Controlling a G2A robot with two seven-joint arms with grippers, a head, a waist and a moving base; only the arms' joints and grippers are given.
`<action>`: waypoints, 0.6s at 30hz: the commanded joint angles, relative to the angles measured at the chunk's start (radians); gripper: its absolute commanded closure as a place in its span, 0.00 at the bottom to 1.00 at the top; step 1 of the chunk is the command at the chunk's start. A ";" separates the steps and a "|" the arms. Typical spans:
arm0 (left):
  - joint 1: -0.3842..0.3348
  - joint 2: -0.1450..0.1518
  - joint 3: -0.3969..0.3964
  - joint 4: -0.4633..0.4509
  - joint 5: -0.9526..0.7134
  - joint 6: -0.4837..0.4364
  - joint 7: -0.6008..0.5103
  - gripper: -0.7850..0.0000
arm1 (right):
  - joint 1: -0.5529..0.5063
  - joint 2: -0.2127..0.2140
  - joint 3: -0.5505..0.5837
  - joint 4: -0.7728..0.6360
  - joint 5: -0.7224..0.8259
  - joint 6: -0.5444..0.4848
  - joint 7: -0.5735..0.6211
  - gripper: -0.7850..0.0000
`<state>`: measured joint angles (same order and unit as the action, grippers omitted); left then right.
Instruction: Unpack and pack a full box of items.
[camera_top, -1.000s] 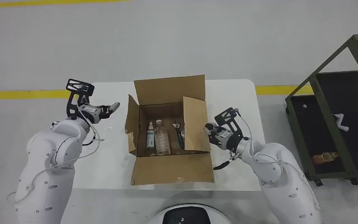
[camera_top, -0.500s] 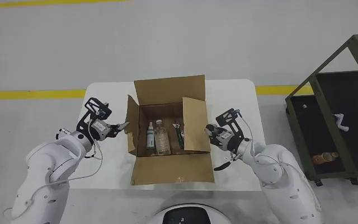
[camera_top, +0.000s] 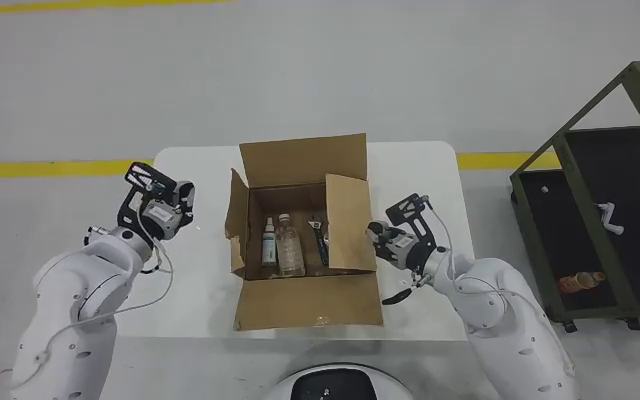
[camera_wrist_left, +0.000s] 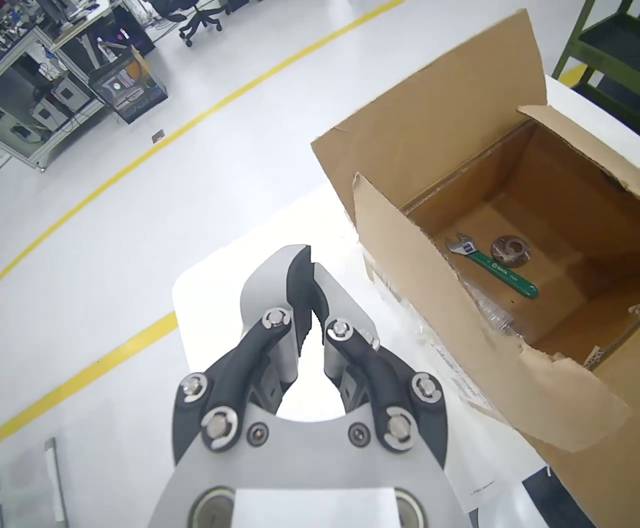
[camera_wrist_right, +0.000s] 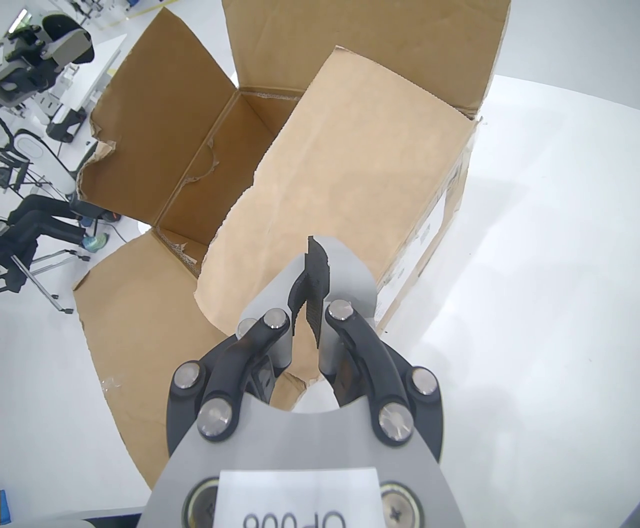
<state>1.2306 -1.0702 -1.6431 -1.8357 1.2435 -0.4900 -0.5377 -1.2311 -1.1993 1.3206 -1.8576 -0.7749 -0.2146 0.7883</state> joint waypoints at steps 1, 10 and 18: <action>0.008 0.004 0.011 0.005 0.061 -0.033 0.004 1.00 | 0.001 0.000 -0.002 0.001 0.002 0.002 -0.002 1.00; 0.050 0.006 0.086 0.047 0.125 -0.081 0.061 1.00 | 0.018 -0.002 -0.024 0.043 0.052 0.023 -0.031 1.00; -0.014 0.001 0.147 0.099 0.017 -0.135 0.071 1.00 | 0.074 -0.005 -0.088 0.125 0.034 0.004 0.016 1.00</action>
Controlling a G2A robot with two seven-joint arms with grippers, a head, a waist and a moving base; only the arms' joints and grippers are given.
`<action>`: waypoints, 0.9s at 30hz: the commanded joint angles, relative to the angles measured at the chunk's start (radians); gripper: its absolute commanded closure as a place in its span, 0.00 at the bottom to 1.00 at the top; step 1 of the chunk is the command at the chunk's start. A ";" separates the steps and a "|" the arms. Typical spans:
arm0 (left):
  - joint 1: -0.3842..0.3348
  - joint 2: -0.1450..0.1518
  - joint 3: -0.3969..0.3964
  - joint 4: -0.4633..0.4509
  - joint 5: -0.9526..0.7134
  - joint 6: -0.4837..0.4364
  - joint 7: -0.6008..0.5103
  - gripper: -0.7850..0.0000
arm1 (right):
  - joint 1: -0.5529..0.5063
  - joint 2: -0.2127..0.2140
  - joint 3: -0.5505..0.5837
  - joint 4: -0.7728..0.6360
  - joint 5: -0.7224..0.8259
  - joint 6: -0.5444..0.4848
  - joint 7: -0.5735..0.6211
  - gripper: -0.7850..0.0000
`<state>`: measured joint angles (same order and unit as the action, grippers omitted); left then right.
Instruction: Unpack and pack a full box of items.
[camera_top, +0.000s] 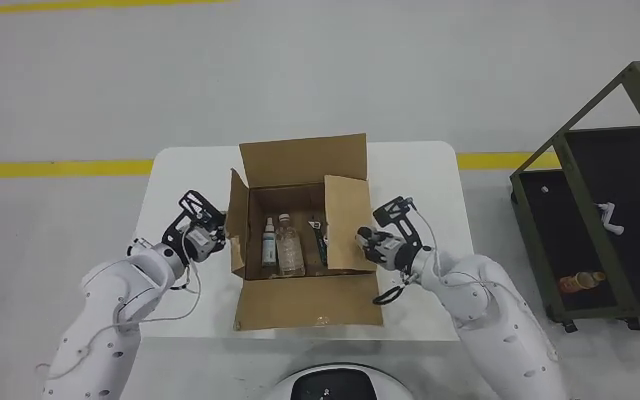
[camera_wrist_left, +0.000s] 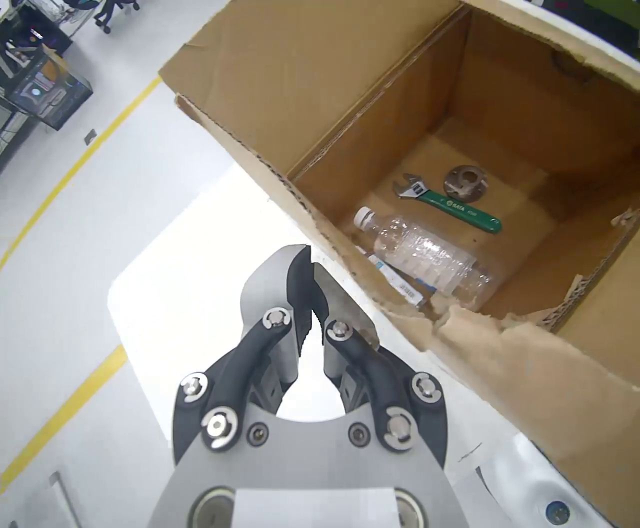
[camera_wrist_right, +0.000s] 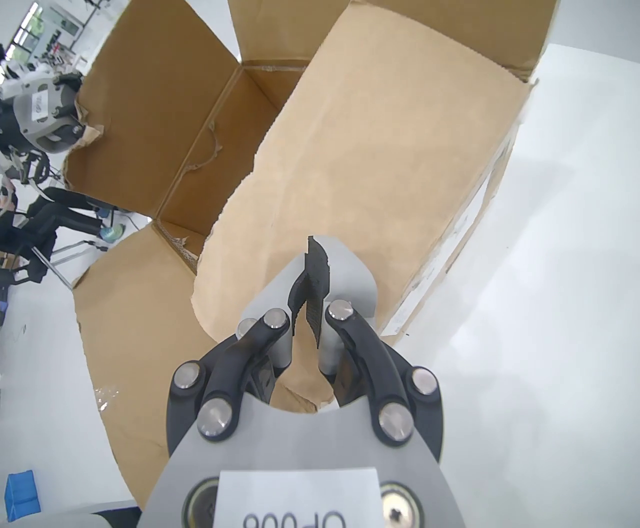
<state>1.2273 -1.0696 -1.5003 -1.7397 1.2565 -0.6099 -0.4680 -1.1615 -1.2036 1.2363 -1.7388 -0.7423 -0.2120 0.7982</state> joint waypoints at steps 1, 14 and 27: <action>-0.018 0.000 0.009 0.013 -0.010 -0.020 0.007 1.00 | 0.010 0.000 -0.008 0.013 0.003 0.002 0.012 1.00; -0.059 0.000 0.023 0.026 -0.091 0.001 -0.007 1.00 | 0.047 0.005 0.020 -0.006 0.006 0.033 -0.026 1.00; -0.051 0.000 0.035 0.020 -0.080 0.015 0.029 1.00 | -0.110 0.032 0.244 -0.156 -0.059 0.068 -0.204 1.00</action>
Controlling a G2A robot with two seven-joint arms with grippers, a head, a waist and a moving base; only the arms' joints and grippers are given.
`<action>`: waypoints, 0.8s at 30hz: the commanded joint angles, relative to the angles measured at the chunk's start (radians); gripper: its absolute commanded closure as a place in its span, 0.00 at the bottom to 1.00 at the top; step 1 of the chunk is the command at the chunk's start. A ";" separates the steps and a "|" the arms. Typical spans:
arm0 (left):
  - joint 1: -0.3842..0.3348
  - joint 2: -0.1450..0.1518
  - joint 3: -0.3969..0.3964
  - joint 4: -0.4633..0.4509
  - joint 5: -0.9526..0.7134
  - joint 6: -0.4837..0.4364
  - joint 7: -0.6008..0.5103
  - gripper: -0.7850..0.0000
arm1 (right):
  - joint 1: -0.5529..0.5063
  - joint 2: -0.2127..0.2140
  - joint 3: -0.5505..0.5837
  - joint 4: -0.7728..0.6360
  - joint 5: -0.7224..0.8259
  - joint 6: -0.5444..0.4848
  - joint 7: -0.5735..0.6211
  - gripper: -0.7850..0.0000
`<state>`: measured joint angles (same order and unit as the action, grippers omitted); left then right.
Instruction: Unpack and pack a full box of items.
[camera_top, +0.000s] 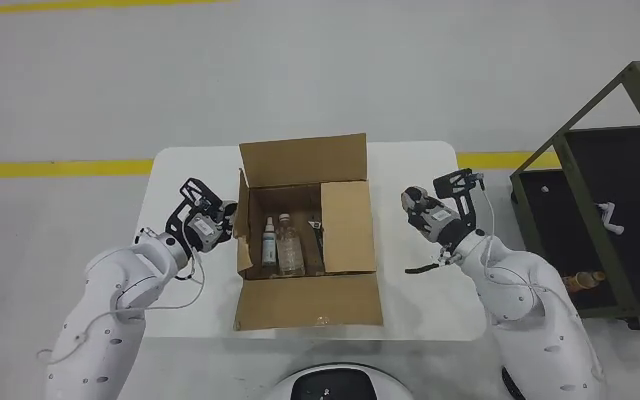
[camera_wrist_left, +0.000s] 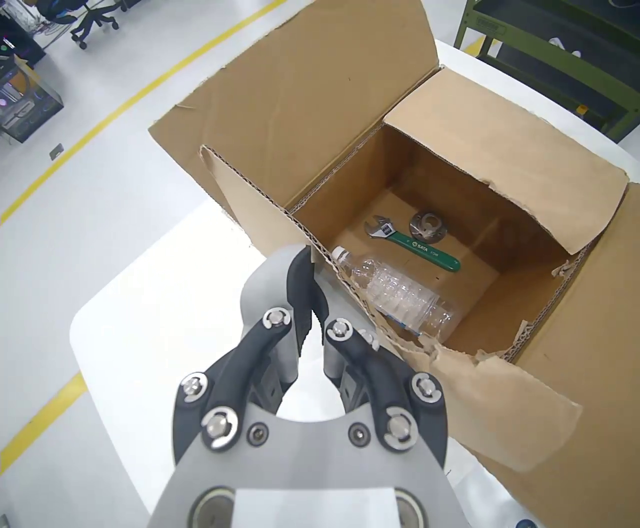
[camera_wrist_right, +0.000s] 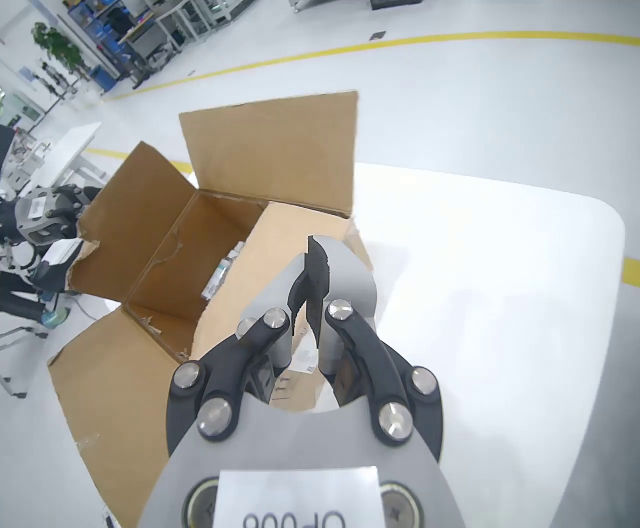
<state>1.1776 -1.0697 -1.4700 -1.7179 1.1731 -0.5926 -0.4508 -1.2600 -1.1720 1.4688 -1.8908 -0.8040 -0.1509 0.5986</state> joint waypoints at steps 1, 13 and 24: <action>-0.005 -0.001 0.014 -0.004 0.003 -0.011 0.025 1.00 | -0.025 0.002 0.025 -0.006 0.006 0.017 -0.004 1.00; -0.113 -0.017 0.195 0.084 0.115 -0.085 0.134 1.00 | -0.093 0.012 0.109 -0.067 0.007 0.066 -0.005 1.00; -0.165 -0.029 0.287 0.186 0.165 -0.088 0.112 1.00 | -0.086 0.014 0.106 -0.075 0.033 0.062 -0.015 1.00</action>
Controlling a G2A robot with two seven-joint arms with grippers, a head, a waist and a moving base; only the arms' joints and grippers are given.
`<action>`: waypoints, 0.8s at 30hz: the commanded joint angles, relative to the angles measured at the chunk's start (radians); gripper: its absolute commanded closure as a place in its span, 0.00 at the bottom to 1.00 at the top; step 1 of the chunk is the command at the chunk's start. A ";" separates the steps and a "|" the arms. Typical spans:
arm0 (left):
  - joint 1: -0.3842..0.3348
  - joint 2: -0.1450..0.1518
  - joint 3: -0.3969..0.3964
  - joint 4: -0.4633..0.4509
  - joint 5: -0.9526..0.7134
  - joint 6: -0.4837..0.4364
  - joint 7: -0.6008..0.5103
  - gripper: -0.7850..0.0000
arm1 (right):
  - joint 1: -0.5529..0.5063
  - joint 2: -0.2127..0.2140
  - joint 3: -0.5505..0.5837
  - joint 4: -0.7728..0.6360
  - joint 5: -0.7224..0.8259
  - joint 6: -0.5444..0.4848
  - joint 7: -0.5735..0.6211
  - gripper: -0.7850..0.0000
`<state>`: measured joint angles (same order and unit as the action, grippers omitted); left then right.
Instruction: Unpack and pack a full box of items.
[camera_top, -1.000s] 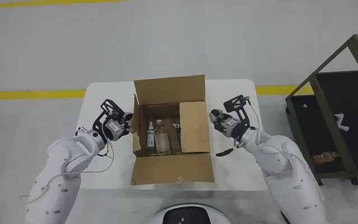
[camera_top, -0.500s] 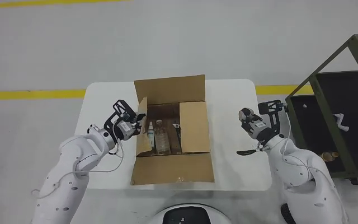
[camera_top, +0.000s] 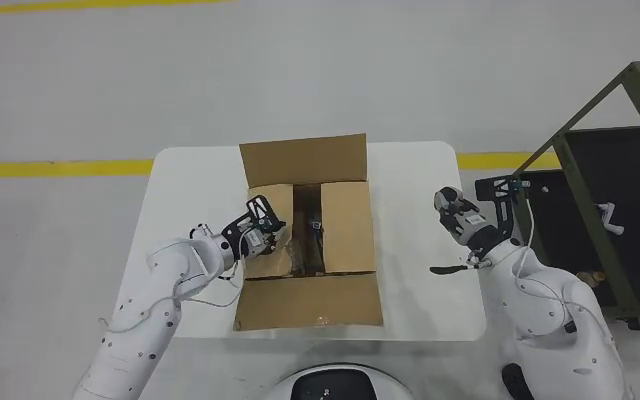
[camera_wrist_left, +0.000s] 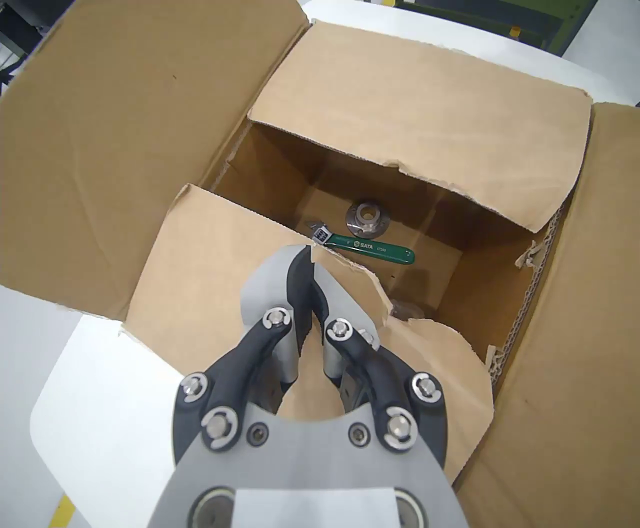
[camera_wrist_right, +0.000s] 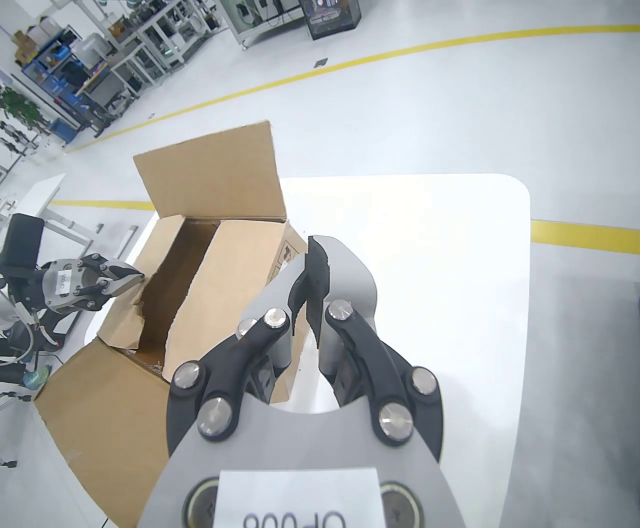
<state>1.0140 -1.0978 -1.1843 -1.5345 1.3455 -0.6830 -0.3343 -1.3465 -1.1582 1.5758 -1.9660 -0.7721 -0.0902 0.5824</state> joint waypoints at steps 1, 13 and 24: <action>-0.004 -0.001 0.002 0.003 -0.008 0.003 -0.008 1.00 | 0.001 0.000 -0.002 0.000 0.002 0.001 0.002 1.00; 0.005 0.002 0.005 0.000 0.000 0.017 -0.031 1.00 | 0.006 0.002 -0.024 0.006 0.013 -0.006 0.000 1.00; 0.013 0.007 -0.010 -0.023 0.017 0.025 -0.004 1.00 | 0.002 0.004 -0.034 0.010 0.021 -0.008 0.000 1.00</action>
<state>1.0273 -1.0921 -1.1908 -1.5539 1.3600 -0.6569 -0.3427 -1.3447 -1.1540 1.5428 -1.9560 -0.7521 -0.0994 0.5823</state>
